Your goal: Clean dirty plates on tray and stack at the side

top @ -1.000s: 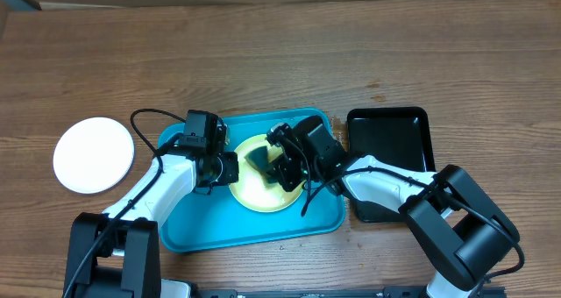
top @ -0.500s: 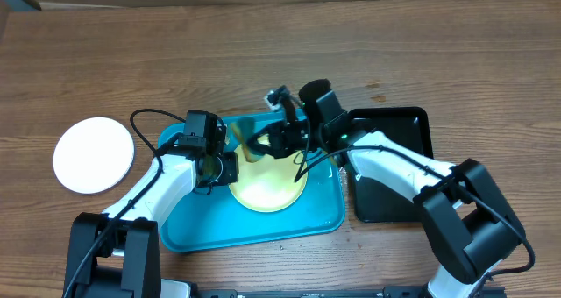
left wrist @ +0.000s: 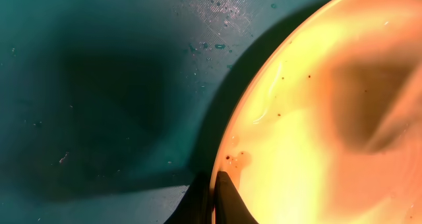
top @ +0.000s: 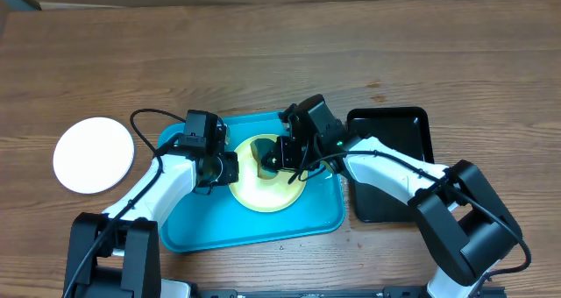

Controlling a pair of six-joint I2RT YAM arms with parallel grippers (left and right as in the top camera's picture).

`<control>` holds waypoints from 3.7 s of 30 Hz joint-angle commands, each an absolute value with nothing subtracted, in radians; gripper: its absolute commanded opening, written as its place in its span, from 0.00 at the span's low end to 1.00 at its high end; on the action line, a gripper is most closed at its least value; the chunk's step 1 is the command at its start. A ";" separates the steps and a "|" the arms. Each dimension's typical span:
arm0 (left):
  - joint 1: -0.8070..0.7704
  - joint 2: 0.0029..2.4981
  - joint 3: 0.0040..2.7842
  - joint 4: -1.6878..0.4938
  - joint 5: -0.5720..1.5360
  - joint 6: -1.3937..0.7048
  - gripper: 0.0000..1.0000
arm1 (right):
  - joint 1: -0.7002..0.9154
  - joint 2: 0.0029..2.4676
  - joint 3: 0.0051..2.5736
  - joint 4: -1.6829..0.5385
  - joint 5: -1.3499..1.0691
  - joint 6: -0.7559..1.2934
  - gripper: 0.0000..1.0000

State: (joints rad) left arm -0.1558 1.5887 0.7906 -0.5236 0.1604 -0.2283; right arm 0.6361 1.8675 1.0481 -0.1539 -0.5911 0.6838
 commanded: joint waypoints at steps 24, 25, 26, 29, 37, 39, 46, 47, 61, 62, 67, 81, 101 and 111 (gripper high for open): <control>-0.158 1.595 0.780 -0.522 0.158 -0.217 0.04 | 0.710 1.959 1.001 0.005 -0.490 0.755 0.04; -0.158 1.595 0.780 -0.523 0.157 -0.217 0.04 | 0.705 1.957 1.002 0.014 -0.487 0.752 0.04; -0.158 1.595 0.778 -0.522 0.153 -0.217 0.04 | 0.696 1.956 1.002 0.025 -0.487 0.752 0.04; -0.158 1.595 0.774 -0.523 0.150 -0.217 0.04 | 0.676 1.956 1.003 0.019 -0.487 0.752 0.04; -0.158 1.595 0.774 -0.522 0.146 -0.217 0.04 | 0.567 1.931 1.003 -0.088 -0.502 0.751 0.04; -0.158 1.595 0.774 -0.522 0.146 -0.217 0.04 | 0.541 1.906 1.003 -0.124 -0.518 0.722 0.04; -0.158 1.595 0.774 -0.522 0.147 -0.217 0.04 | 0.495 1.753 1.017 -0.141 -0.772 0.627 0.04; -0.158 1.595 0.774 -0.522 0.146 -0.217 0.04 | 0.488 1.729 1.017 -0.159 -0.772 0.622 0.04; -0.158 1.592 0.923 -0.701 -0.042 -0.250 0.04 | 0.176 1.573 1.016 -0.713 -0.278 0.410 0.04; -0.158 1.592 0.947 -0.726 -0.062 -0.250 0.04 | 0.153 1.573 1.016 -0.731 -0.237 0.410 0.04; -0.176 1.592 1.068 -0.827 -0.147 -0.261 0.04 | 0.083 1.573 1.016 -0.765 -0.174 0.335 0.04; -0.401 1.592 1.200 -0.909 -0.529 -0.319 0.04 | 0.085 1.574 0.976 -0.789 0.022 0.306 0.04; -0.902 1.592 1.290 -0.958 -1.295 -0.322 0.04 | 0.085 1.580 0.939 -0.760 0.025 0.279 0.33; -0.995 1.592 1.290 -0.968 -1.385 -0.345 0.04 | 0.085 1.580 0.884 -0.703 0.025 0.257 0.65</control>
